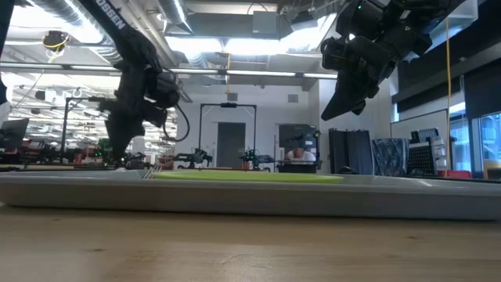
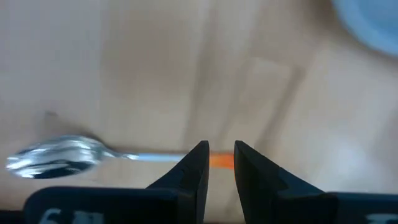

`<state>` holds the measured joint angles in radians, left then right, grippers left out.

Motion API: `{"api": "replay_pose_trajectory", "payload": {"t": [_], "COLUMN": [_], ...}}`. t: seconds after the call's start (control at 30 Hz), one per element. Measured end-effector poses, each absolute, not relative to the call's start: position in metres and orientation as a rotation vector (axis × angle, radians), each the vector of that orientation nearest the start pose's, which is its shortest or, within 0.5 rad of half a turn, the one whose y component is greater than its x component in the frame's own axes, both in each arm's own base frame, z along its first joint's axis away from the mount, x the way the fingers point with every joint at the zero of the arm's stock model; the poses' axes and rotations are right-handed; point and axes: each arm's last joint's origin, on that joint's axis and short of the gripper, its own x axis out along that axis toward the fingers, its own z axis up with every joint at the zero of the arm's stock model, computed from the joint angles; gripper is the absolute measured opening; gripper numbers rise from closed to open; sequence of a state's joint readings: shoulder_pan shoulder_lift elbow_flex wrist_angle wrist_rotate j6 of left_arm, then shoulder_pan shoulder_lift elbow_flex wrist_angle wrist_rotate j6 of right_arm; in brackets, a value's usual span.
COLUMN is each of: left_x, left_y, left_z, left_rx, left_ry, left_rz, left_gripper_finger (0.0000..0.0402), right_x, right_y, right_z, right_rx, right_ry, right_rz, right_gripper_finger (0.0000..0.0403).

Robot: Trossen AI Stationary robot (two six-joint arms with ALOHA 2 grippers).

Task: Pick and place plate/cup/fork/spoon on tray
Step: Put the orange spoon on the gray serving tray to the right side of the orange fork

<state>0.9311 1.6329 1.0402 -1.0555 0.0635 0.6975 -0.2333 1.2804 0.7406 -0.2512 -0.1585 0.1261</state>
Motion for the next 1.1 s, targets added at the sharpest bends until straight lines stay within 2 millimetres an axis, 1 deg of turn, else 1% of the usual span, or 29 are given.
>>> {"api": "replay_pose_trajectory", "payload": {"t": [0.07,0.13,0.2,0.23,0.3,0.47,0.53,0.6,0.7,0.8,0.87,1.1], "left_x": [0.16,0.16,0.159,0.16,0.162,0.165,0.165,0.164,0.162,0.161,0.161,0.154], "left_y": [0.205,0.198,0.191,0.188,0.186,0.184,0.185,0.186,0.187,0.187,0.186,0.178], "left_z": [0.184,0.185,0.186,0.187,0.187,0.187,0.186,0.183,0.178,0.172,0.168,0.147], "left_rx": [-0.266,-0.306,-0.377,-0.423,-0.533,-0.854,-0.896,-0.882,-0.886,-0.947,-0.977,-0.976], "left_ry": [1.606,1.65,1.695,1.711,1.725,1.688,1.674,1.663,1.624,1.565,1.548,1.546], "left_rz": [0.048,0.014,0.025,0.057,0.175,0.611,0.797,0.958,1.096,1.162,1.164,1.163], "left_gripper_finger": [0.0068,0.0068,0.0068,0.0068,0.0068,0.0068,0.0068,0.0068,0.0068,0.0068,0.0068,0.0068], "right_x": [0.247,0.247,0.247,0.247,0.247,0.247,0.247,0.247,0.247,0.247,0.247,0.247], "right_y": [-0.054,-0.054,-0.054,-0.054,-0.054,-0.054,-0.054,-0.054,-0.054,-0.054,-0.054,-0.054], "right_z": [0.214,0.213,0.213,0.213,0.213,0.213,0.213,0.213,0.213,0.213,0.213,0.213], "right_rx": [0.274,0.274,0.273,0.273,0.273,0.272,0.27,0.27,0.27,0.265,0.251,0.238], "right_ry": [0.771,0.772,0.772,0.772,0.772,0.772,0.772,0.772,0.772,0.772,0.773,0.774], "right_rz": [-0.12,-0.12,-0.12,-0.12,-0.12,-0.12,-0.119,-0.119,-0.119,-0.117,-0.111,-0.106], "right_gripper_finger": [0.0006,0.0006,0.0006,0.0006,0.0006,0.0006,0.0006,0.0006,0.0006,0.0006,0.0006,0.0006]}}
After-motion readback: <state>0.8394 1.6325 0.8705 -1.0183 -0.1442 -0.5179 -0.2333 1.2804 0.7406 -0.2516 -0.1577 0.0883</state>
